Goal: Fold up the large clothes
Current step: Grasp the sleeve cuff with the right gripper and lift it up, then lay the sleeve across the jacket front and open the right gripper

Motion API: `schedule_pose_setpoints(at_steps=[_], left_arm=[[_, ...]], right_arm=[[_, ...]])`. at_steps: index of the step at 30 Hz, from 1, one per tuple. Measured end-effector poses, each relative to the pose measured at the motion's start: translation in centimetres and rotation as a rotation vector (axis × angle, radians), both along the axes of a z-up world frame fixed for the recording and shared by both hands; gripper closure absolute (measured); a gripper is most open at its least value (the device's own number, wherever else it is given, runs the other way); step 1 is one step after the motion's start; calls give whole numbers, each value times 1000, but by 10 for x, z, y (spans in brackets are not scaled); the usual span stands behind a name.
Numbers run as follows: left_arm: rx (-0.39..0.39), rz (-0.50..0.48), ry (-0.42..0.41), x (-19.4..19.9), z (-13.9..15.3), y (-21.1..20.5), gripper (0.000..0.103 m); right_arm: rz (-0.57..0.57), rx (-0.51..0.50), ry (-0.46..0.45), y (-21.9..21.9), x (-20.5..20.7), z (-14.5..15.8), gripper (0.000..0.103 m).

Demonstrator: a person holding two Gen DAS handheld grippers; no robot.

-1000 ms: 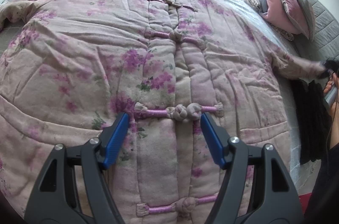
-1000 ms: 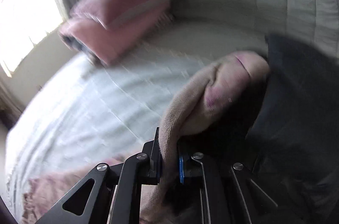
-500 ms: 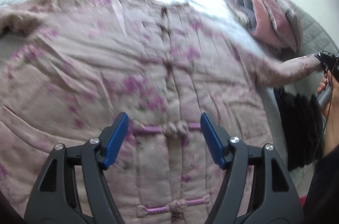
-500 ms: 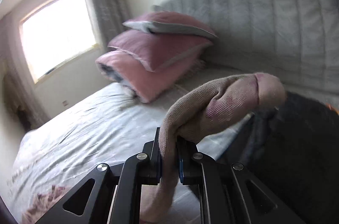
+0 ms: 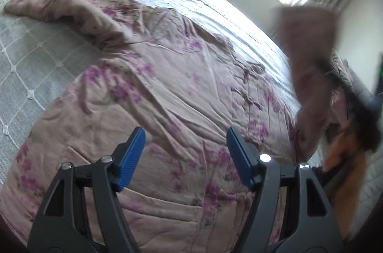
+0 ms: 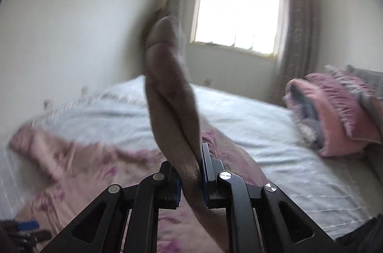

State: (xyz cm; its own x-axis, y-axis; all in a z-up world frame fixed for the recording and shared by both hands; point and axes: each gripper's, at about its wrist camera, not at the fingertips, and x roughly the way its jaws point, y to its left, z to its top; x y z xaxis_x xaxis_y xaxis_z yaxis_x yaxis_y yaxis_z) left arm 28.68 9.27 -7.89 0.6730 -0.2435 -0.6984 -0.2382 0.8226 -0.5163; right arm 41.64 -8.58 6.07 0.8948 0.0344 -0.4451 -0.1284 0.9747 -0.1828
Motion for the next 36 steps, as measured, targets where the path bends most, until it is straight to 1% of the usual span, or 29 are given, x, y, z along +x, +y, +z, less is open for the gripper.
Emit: schedule_pose_setpoints(at_steps=[2,5,7,9,11,12,14,16,18,19,20,21,22,23,24,25,26,27,28,30,31,33,34,36], left_arm=[[-30,1,-1,0,-1,5,33],[-49,0,-5,0,-1,10,33],[-58,6,-6,-1,-1,15,33],[-66,7,-6,-1,0,17,33],[-77,9,-11,-3,0,20,33],[-83,8,-13,-1,0,21,33],[-86,-1,-20,-1,1,20,33],[-81,-3,-24,-1,2,19,33],[-84,2,-21,-1,1,20,33],[-90,10,-18,-1,1,22,33],[-96,16,-18,-1,0,24,33],[-100,18,-19,0,0,25,33],[-97,20,-19,0,0,26,33],[-94,23,-19,0,0,27,33],[-94,25,-20,0,0,28,33],[-97,28,-21,0,0,30,33],[-97,29,-22,0,-1,32,33],[-94,31,-20,1,-1,33,33],[-91,35,-14,1,-2,34,33],[-92,32,-7,3,-4,35,33],[-90,27,-4,4,-4,33,33],[-76,12,-7,5,-3,27,33],[-63,3,-11,7,-1,24,33],[-23,-22,-15,12,2,13,33]], right_arm=[[45,-1,116,22,14,-40,88],[63,0,294,44,36,-106,86],[61,14,390,56,44,-134,86],[58,50,442,58,43,-148,84],[53,79,477,56,36,-146,83],[75,102,480,55,31,-138,80],[152,173,470,44,13,-123,79],[197,210,467,37,2,-112,78],[216,224,469,32,-4,-107,76],[220,243,472,27,-7,-104,76],[226,275,470,23,-11,-102,72],[223,296,455,20,-15,-99,54],[205,284,435,21,-18,-98,38],[186,254,412,27,-20,-97,16],[183,197,369,38,-22,-95,16],[204,139,349,53,-24,-94,16],[223,106,350,67,-24,-94,16],[227,98,353,75,-25,-93,17],[208,101,351,80,-27,-91,17],[170,130,335,74,-31,-86,17],[139,138,326,62,-33,-84,17],[17,140,329,27,-34,-87,17],[-61,151,345,1,-34,-91,17],[-179,226,375,-55,-35,-101,17]])
